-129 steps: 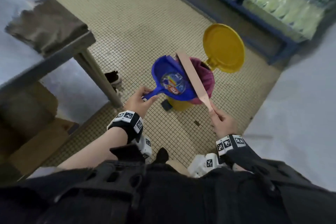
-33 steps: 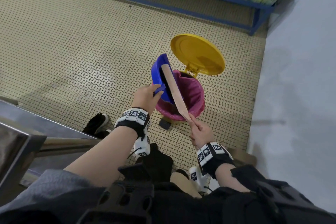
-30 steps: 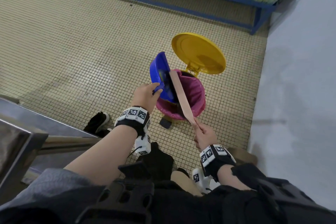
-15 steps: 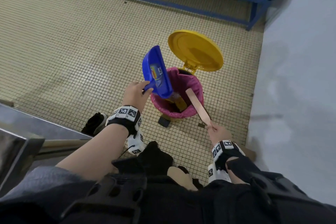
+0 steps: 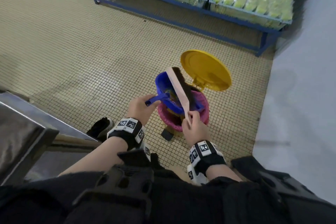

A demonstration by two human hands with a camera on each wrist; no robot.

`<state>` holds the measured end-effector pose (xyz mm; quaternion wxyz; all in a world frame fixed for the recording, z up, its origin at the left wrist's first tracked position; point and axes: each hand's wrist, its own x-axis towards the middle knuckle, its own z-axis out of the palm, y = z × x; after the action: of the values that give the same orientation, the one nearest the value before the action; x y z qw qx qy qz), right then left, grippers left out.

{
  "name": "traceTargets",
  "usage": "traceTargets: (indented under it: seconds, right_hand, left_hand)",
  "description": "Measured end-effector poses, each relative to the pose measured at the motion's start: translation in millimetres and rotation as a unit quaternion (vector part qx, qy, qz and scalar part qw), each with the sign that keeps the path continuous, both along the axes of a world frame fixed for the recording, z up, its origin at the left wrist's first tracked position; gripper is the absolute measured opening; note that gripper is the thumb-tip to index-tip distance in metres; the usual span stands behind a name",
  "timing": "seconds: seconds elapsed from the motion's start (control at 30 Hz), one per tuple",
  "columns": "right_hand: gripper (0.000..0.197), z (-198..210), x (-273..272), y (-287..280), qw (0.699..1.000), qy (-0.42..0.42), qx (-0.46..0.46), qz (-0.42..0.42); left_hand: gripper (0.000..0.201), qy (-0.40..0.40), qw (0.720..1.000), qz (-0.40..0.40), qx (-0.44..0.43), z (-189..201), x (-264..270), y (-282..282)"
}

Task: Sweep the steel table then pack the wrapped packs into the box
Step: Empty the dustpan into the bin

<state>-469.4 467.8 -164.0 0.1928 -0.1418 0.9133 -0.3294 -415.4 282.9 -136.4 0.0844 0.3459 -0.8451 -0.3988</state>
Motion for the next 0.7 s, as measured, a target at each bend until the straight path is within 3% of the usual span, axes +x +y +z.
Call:
traceTargets:
  seconds: [0.17, 0.33, 0.5, 0.7]
  right_hand:
    - [0.026, 42.4, 4.3, 0.2, 0.992, 0.062, -0.053, 0.097]
    - [0.027, 93.4, 23.8, -24.5, 0.967, 0.130, -0.128, 0.176]
    - [0.024, 139.7, 55.7, -84.9, 0.922, 0.152, -0.228, 0.273]
    - [0.030, 184.6, 109.5, -183.0, 0.852, 0.180, -0.304, 0.385]
  left_hand:
    - [0.036, 0.080, 0.990, 0.118, -0.009, 27.6, 41.7, 21.6]
    - [0.036, 0.161, 0.958, 0.228, -0.067, 75.6, 87.4, 24.6]
    - [0.030, 0.226, 0.903, 0.333, -0.147, 131.0, 142.2, 5.8]
    - [0.033, 0.229, 0.850, 0.441, -0.177, 177.7, 212.1, -54.3]
